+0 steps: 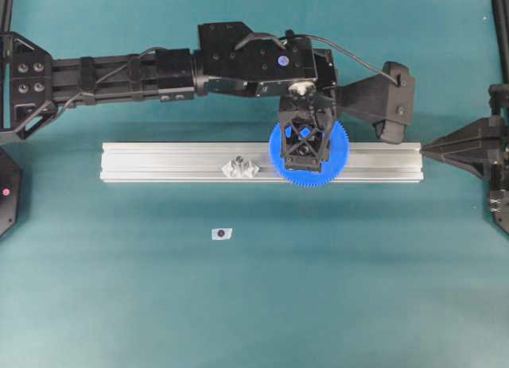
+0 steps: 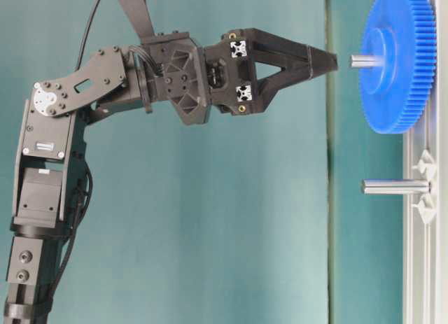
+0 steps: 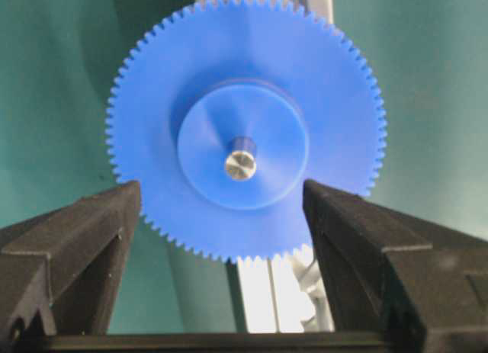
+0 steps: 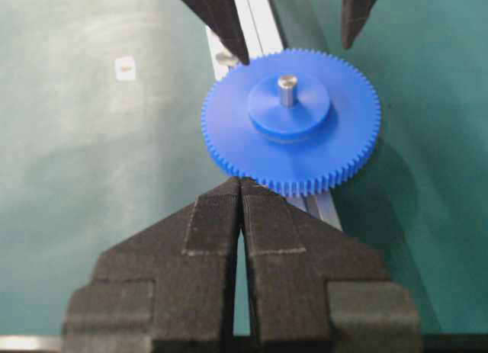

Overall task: Find the location of the shaft and insert the large gear.
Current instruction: 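Lower the gear onto the shaft with the left gripper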

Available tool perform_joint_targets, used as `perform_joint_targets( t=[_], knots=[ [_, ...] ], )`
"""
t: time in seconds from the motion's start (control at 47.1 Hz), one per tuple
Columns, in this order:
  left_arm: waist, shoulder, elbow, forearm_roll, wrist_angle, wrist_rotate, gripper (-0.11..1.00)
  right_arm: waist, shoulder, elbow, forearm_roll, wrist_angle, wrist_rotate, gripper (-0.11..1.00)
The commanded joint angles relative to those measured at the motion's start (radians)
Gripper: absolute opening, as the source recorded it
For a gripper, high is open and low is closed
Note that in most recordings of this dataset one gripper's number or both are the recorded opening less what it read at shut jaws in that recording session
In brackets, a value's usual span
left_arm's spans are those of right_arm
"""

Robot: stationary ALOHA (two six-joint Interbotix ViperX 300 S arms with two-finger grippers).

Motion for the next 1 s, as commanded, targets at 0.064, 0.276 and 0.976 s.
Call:
perform_joint_targets(
  t=[0.064,0.276,0.976],
  knots=[
    [-0.003,-0.032,-0.026,0.005,0.000,0.002,0.81,-0.002,0.006,-0.014,0.000,-0.005,0.011,0.01],
    [-0.005,-0.032,-0.025,0.005,0.000,0.002,0.81,-0.002,0.006,-0.012,0.000,-0.005,0.012,0.01],
    [-0.044,-0.087,-0.020,0.005,-0.006,-0.006,0.81,-0.003,0.006,-0.009,0.000,-0.005,0.011,0.01]
  ],
)
